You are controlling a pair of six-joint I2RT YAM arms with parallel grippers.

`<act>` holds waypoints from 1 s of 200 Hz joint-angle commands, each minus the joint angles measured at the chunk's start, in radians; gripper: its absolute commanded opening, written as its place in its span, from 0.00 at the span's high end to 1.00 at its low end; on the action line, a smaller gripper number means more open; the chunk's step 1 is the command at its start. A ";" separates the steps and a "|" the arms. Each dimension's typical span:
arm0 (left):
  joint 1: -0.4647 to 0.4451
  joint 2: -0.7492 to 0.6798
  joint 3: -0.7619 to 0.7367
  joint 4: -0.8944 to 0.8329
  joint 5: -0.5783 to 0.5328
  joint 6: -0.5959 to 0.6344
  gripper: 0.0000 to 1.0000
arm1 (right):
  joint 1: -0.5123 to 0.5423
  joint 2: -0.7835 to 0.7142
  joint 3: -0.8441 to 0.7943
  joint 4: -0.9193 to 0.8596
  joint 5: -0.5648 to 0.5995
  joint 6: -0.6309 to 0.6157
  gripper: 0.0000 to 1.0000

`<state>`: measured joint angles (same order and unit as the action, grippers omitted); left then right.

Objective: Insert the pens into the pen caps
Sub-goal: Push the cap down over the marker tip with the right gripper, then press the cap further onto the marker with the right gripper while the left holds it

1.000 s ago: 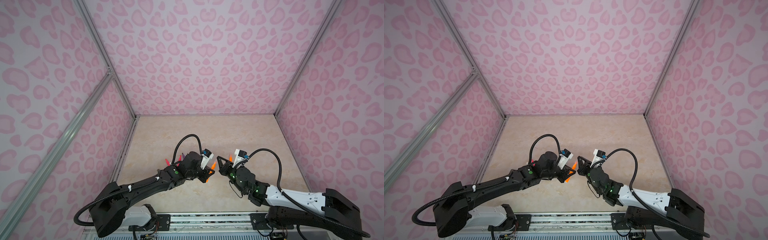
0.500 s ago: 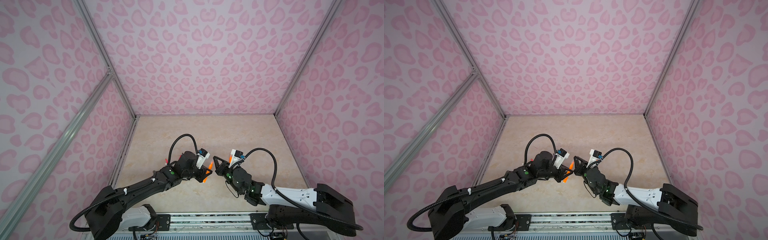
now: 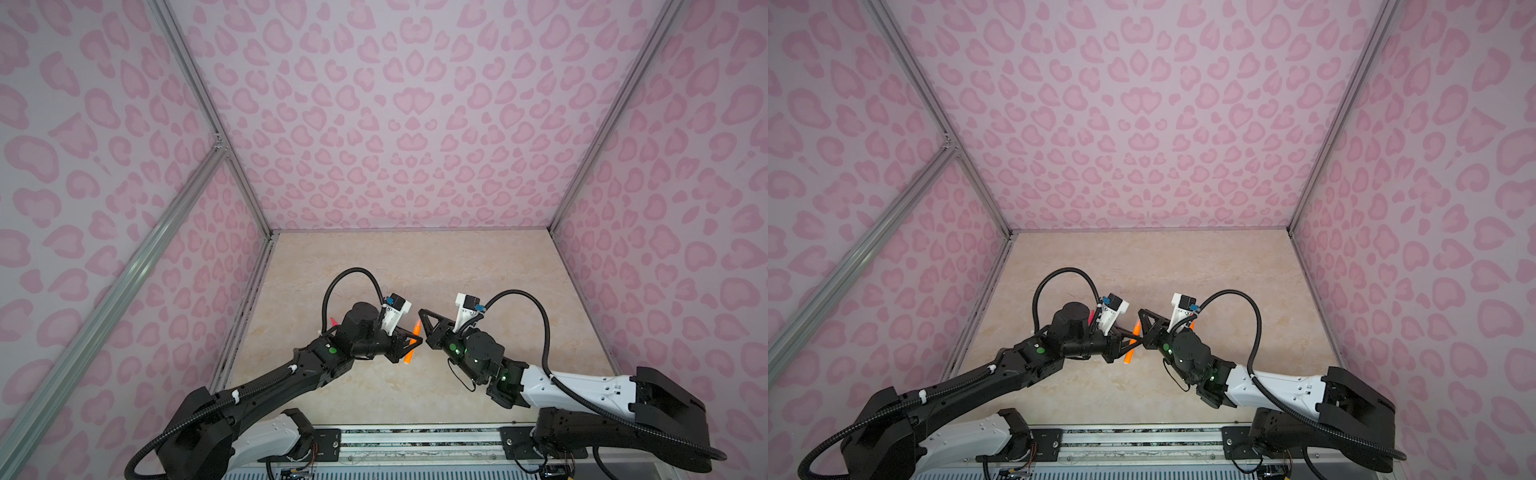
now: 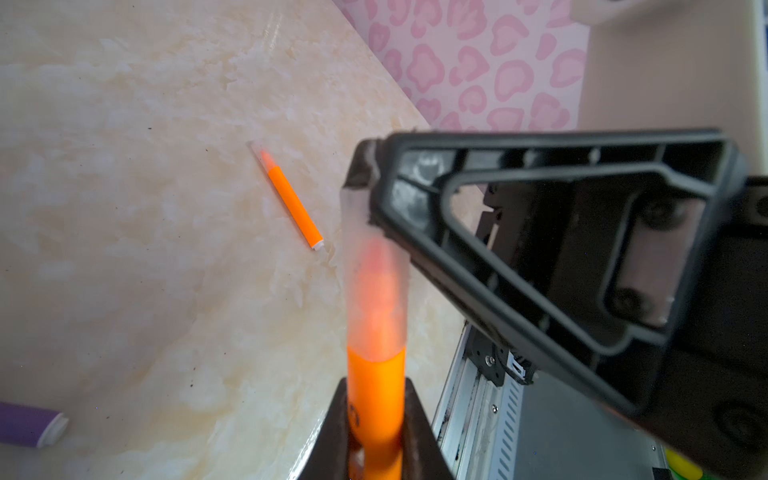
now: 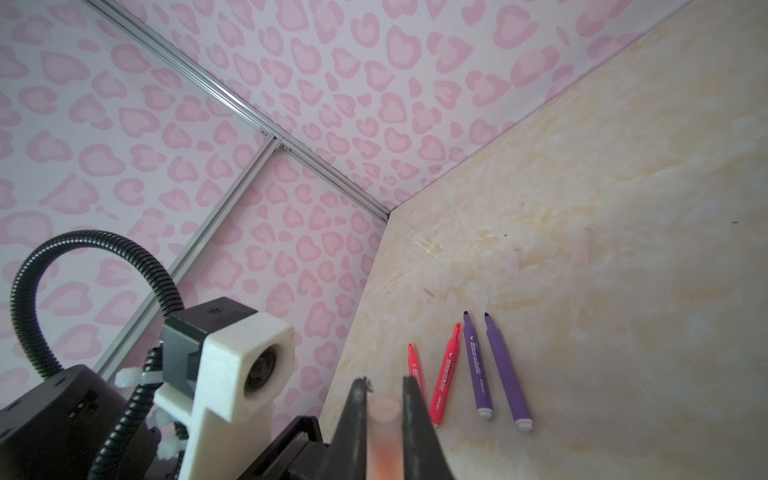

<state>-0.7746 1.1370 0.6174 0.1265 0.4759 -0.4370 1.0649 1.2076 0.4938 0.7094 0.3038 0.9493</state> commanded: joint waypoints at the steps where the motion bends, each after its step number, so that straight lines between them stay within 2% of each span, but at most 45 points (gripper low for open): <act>1: -0.004 -0.034 -0.004 0.109 0.059 0.018 0.96 | 0.002 0.001 0.011 -0.005 -0.139 -0.036 1.00; 70: 0.001 -0.095 -0.011 0.036 -0.023 0.046 0.96 | -0.007 -0.039 0.034 -0.063 -0.175 -0.079 1.00; 121: -0.060 -0.079 0.026 -0.027 -0.076 0.095 0.96 | -0.019 -0.031 0.074 -0.143 -0.170 -0.092 0.88; 169: -0.077 -0.053 0.041 -0.041 -0.087 0.106 0.96 | -0.065 -0.046 0.075 -0.185 -0.189 -0.086 0.74; 200: -0.091 -0.041 0.050 -0.050 -0.095 0.116 0.96 | -0.096 -0.051 0.070 -0.184 -0.225 -0.077 0.71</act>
<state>-0.8555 1.0885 0.6518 0.0540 0.3695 -0.3489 0.9852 1.1610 0.5686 0.5312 0.1211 0.8700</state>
